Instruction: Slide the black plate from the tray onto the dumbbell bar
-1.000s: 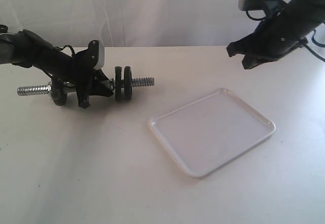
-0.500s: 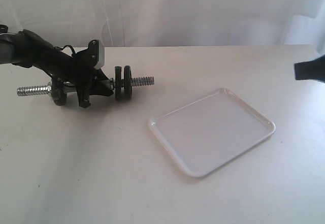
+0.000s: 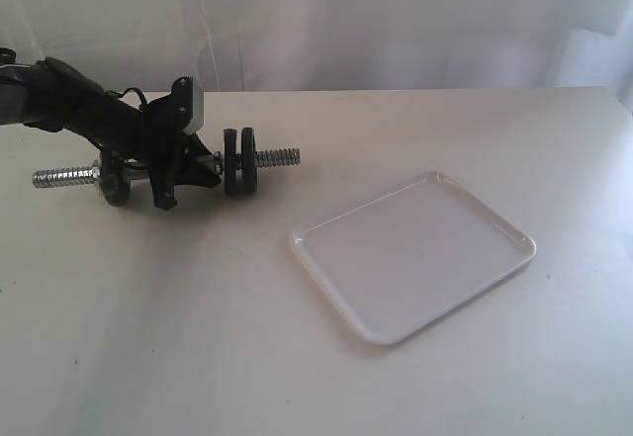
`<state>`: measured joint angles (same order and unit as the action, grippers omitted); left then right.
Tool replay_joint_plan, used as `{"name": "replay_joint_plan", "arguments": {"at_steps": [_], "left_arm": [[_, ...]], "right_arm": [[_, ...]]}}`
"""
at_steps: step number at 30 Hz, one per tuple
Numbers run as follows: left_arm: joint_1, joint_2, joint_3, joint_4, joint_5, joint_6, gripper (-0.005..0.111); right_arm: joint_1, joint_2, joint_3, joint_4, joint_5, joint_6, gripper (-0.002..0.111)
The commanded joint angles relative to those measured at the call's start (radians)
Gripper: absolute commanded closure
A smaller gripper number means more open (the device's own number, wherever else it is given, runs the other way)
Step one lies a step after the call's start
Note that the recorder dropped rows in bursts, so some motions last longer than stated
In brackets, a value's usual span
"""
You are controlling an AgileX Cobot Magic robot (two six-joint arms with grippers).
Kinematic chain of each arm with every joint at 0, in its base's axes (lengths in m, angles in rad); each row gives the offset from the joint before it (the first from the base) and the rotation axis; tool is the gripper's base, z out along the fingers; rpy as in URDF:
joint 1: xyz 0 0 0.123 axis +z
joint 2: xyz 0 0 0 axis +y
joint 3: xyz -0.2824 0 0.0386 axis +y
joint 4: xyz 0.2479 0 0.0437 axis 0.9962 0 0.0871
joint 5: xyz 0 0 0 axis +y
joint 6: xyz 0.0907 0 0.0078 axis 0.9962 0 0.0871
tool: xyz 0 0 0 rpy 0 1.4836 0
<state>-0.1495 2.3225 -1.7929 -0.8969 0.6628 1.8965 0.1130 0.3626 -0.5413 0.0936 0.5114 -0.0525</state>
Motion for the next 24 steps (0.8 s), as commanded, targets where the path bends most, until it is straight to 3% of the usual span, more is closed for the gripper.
{"name": "replay_joint_plan", "arguments": {"at_steps": [1, 5, 17, 24], "left_arm": [[-0.003, -0.088, -0.011, -0.463, 0.061, -0.036, 0.107], [-0.003, -0.088, -0.011, -0.463, 0.061, -0.036, 0.107], [-0.003, -0.084, -0.011, -0.463, 0.063, -0.036, 0.107], [-0.003, -0.083, -0.011, -0.470, 0.061, -0.046, 0.107]], "right_arm": [[-0.003, -0.182, 0.066, 0.002, -0.074, 0.007, 0.108], [-0.003, -0.362, 0.115, -0.024, -0.132, 0.005, 0.108], [-0.003, -0.363, 0.126, -0.058, -0.172, 0.106, 0.108], [-0.003, -0.363, 0.262, -0.058, -0.271, 0.108, 0.108]]}}
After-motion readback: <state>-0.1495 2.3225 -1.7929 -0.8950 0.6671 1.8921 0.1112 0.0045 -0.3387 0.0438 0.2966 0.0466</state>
